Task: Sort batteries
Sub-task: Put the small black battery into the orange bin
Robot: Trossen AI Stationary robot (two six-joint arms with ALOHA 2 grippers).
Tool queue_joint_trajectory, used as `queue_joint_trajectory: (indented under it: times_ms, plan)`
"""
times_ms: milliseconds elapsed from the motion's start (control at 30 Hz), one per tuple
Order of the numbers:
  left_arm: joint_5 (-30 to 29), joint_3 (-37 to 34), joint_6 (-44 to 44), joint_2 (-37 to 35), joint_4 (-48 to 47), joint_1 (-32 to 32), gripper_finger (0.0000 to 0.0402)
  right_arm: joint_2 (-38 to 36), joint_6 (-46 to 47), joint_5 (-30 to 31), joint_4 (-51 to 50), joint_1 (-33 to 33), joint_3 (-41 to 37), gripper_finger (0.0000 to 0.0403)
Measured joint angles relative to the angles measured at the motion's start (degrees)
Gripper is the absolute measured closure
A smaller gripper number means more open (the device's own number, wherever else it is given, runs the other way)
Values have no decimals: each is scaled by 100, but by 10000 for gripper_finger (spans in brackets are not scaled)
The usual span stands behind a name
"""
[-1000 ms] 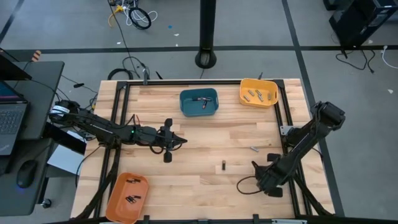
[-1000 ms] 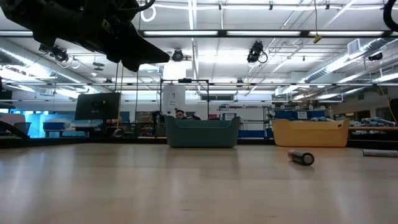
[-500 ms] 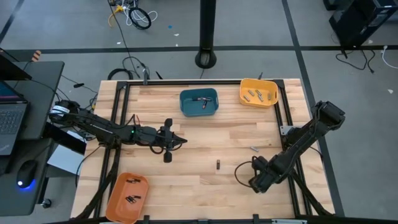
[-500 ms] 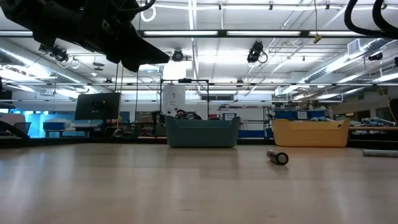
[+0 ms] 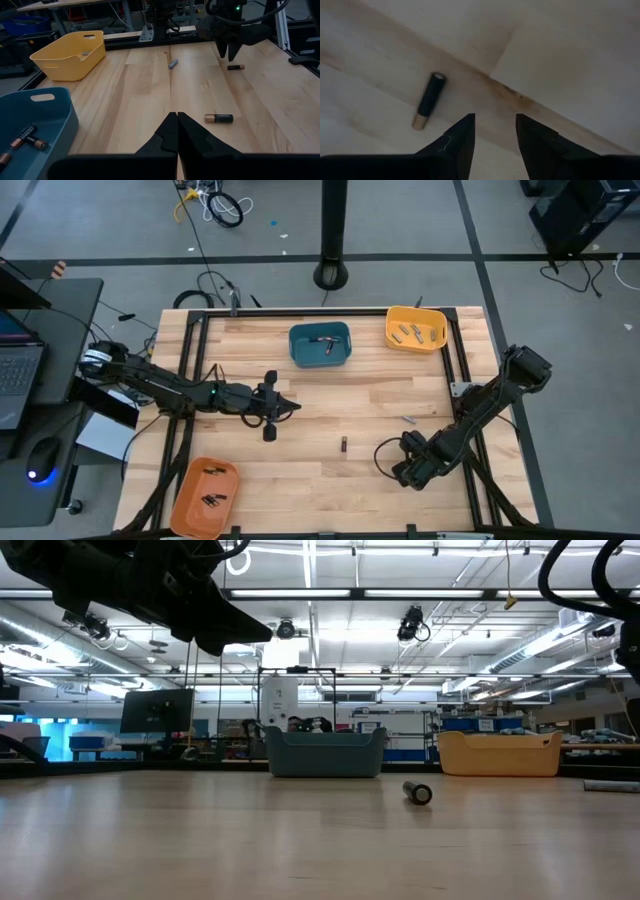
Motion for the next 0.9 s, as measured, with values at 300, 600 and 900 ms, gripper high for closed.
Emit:
queue_joint_trajectory:
  times_ms: [300,600,900]
  plan:
    - [3,0,0,-1,0,-2,396,-11,-811,175,606,-99,2,245]
    - [347,93,34,293,-62,-13,396,-11,-2501,875,784,-250,2,370]
    - [833,875,744,961,-637,-87,396,-11,-3882,1373,1646,-482,2,393]
